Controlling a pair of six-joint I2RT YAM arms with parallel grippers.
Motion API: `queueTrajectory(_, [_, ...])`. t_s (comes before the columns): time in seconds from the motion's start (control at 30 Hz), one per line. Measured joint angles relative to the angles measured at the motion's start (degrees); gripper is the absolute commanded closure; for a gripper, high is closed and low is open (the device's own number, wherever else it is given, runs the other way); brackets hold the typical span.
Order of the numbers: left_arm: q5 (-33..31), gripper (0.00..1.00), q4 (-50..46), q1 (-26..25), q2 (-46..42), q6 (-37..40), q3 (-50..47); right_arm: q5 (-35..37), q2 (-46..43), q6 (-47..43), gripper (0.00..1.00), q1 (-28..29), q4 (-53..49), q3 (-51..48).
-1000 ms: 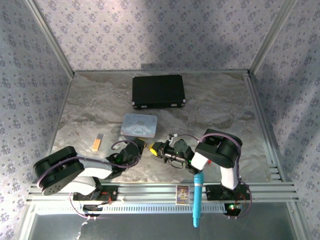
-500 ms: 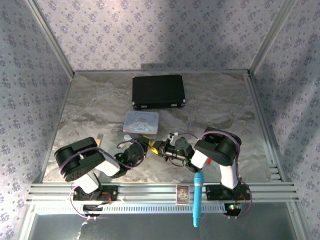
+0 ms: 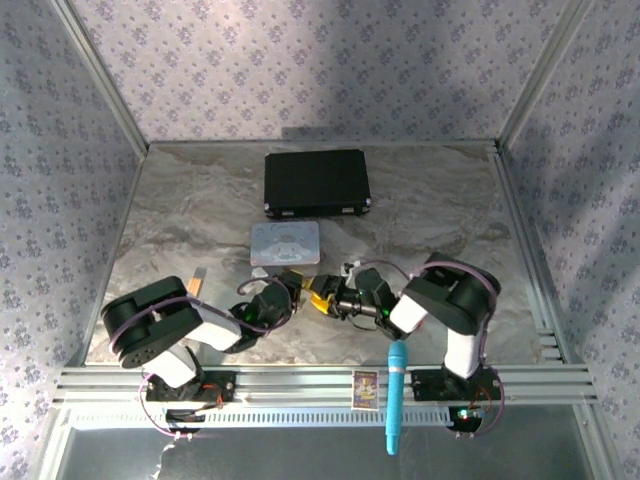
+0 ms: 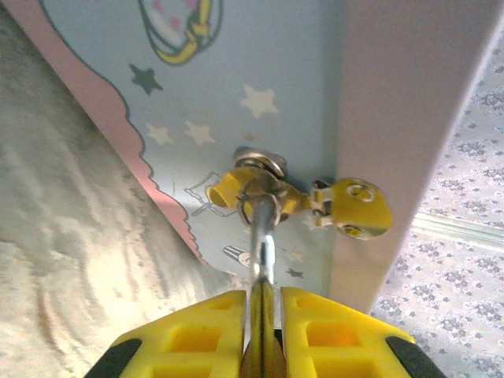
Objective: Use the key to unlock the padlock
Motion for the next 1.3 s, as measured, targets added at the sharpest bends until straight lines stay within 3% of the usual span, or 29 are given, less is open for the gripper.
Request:
queueTrajectory(0.3, [4.85,1.0,-5.68,0.17,-1.42,0.7,1.14,2.62,-17.64,-14.6,0.45,-3.08,-29.75,1.38])
queueTrajectory(0.43, [7.98,1.0,-11.06,2.4,-3.5,3.02,1.9,3.8,-19.67,-23.98,0.46,-2.8,-45.46,8.68])
queueTrajectory(0.63, [11.52,1.0,-25.22,4.37,-6.56,9.03,7.15,8.17,-20.22,-33.66,0.45,0.02,-60.04,15.72])
queueTrajectory(0.83, [16.09,0.91,-34.73,8.15,-7.56,16.24,10.25,12.26,-19.47,-37.48,0.47,2.64,-66.45,17.22])
queueTrajectory(1.3, [16.81,0.82,-38.73,9.42,-7.43,23.5,10.29,19.41,-10.86,-40.17,0.5,10.64,-70.82,26.6])
